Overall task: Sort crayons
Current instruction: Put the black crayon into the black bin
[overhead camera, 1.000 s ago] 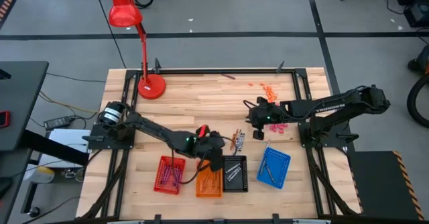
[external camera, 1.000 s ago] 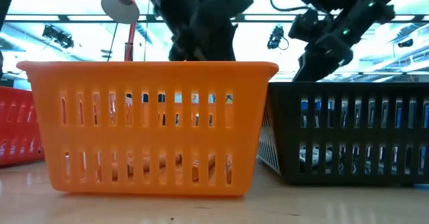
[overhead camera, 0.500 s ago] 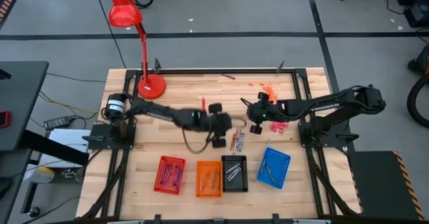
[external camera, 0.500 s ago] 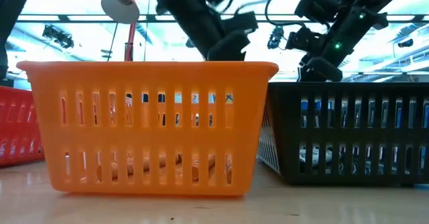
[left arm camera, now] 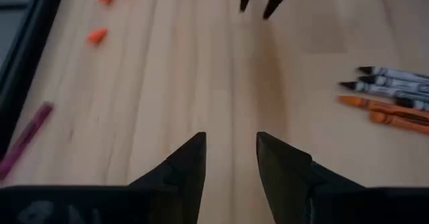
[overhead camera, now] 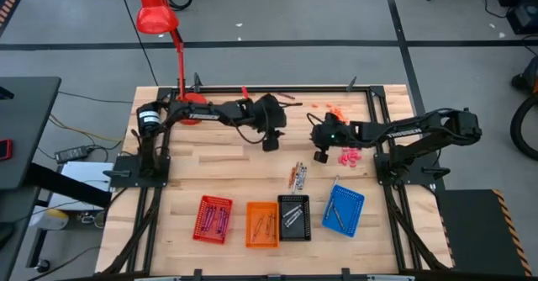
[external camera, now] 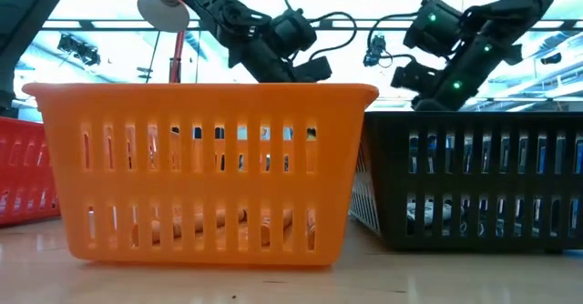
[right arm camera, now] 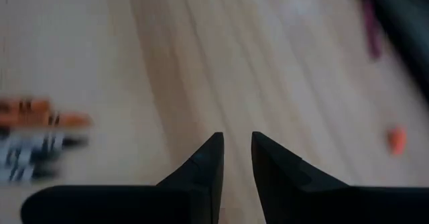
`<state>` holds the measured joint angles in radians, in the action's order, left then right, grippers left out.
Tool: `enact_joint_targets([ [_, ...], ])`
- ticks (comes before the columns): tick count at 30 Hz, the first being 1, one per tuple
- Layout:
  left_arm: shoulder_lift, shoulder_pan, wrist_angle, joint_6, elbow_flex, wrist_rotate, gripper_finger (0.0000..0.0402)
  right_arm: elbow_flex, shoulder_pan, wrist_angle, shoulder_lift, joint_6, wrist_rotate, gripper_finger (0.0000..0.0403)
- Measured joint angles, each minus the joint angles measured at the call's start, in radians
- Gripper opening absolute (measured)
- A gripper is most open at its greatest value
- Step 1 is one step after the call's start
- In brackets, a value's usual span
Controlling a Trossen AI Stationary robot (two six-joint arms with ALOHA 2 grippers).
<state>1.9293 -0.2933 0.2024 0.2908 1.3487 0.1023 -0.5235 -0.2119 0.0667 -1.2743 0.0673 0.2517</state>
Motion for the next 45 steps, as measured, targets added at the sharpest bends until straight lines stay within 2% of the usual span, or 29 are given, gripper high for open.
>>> enact_joint_targets([
  [2,0.000,0.012,-0.008,0.029,-0.002,0.003,0.0141,-0.031,0.017,0.129,0.000,-0.064,0.007,0.0082],
  [5,0.000,0.035,-0.115,0.045,-0.050,0.008,0.0141,-0.096,0.047,0.320,-0.015,-0.174,0.027,0.0078],
  [9,0.000,0.067,-0.303,0.037,-0.142,0.001,0.0141,-0.208,0.068,0.525,-0.065,-0.393,-0.089,0.0075],
  [12,-0.011,0.093,-0.350,0.021,-0.185,-0.002,0.0141,-0.289,0.090,0.688,-0.122,-0.532,-0.127,0.0075],
  [19,-0.077,0.184,-0.531,0.012,-0.321,-0.002,0.0141,-0.410,0.165,0.903,-0.232,-0.716,-0.201,0.0087],
  [25,-0.143,0.248,-0.786,-0.034,-0.470,-0.002,0.0141,-0.426,0.171,0.936,-0.273,-0.800,-0.356,0.0117],
  [27,-0.157,0.264,-0.821,-0.068,-0.505,-0.002,0.0141,-0.422,0.157,0.952,-0.280,-0.809,-0.421,0.0125],
  [30,-0.160,0.283,-0.838,-0.119,-0.521,-0.002,0.0141,-0.412,0.131,0.960,-0.303,-0.847,-0.501,0.0130],
  [36,-0.161,0.311,-0.781,-0.134,-0.525,0.005,0.0141,-0.398,0.068,0.999,-0.361,-0.872,-0.580,0.0131],
  [41,-0.165,0.343,-0.710,-0.134,-0.524,0.104,0.0141,-0.396,0.041,0.972,-0.399,-0.880,-0.702,0.0130],
  [45,-0.165,0.374,-0.698,-0.134,-0.524,0.111,0.0141,-0.394,0.026,0.977,-0.449,-0.884,-0.727,0.0131],
])
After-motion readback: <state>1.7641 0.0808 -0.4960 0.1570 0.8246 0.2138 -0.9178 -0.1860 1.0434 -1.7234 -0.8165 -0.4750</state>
